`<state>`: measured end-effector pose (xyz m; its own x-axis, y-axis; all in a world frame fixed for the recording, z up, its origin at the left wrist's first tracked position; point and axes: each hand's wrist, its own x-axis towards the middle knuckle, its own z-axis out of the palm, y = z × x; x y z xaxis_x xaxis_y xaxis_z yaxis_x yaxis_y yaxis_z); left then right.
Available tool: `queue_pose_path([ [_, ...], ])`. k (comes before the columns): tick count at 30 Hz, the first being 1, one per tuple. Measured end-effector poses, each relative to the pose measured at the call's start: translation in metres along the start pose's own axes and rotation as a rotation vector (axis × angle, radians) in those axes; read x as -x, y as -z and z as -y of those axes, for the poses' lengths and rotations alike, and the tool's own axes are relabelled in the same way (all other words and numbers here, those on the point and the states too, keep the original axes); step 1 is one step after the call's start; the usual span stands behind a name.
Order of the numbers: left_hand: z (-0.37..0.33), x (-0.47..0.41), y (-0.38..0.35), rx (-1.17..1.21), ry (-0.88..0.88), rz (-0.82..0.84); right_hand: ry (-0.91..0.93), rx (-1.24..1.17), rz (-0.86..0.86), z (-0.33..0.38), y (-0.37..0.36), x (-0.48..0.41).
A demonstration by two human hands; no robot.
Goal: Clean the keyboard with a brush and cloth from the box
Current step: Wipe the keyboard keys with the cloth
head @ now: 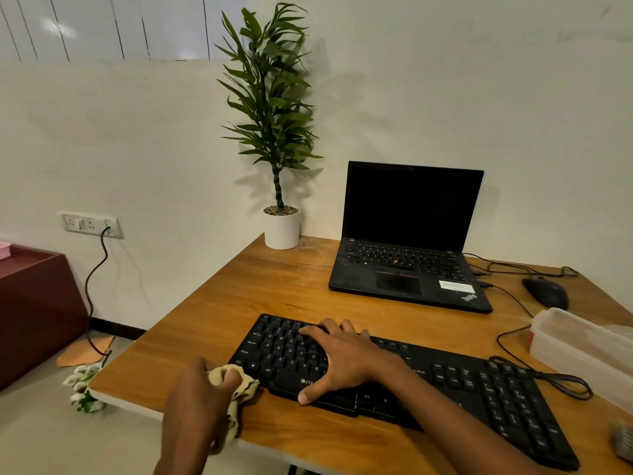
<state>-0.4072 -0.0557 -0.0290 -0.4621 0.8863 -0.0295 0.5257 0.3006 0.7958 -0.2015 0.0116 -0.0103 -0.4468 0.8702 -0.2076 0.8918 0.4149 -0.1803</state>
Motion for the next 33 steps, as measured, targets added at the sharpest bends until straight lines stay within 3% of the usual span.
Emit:
queue_pose_path([
  [11,-0.010,0.028,-0.020,0.053,-0.022,-0.045,-0.003,-0.011,0.000,0.001,0.000,0.001],
  [16,-0.009,0.026,-0.014,0.115,-0.036,0.068,0.000,0.002,0.005,0.003,0.003,0.002],
  [21,-0.006,0.019,0.001,0.140,-0.109,0.286,-0.008,0.011,0.011,0.002,0.003,0.002],
  [26,-0.024,0.022,0.015,0.546,-0.045,0.390,-0.048,-0.066,-0.053,0.005,0.005,0.016],
  [28,-0.037,0.026,0.009,0.712,0.005,0.360,-0.028,-0.262,-0.325,0.016,0.005,0.027],
  [30,-0.051,0.028,-0.003,0.777,-0.002,0.336,-0.013,-0.727,-0.555,0.033,0.006,0.037],
  [33,-0.070,0.031,-0.020,0.909,-0.033,0.500,-0.009,-1.332,-0.612,0.049,0.004,0.038],
])
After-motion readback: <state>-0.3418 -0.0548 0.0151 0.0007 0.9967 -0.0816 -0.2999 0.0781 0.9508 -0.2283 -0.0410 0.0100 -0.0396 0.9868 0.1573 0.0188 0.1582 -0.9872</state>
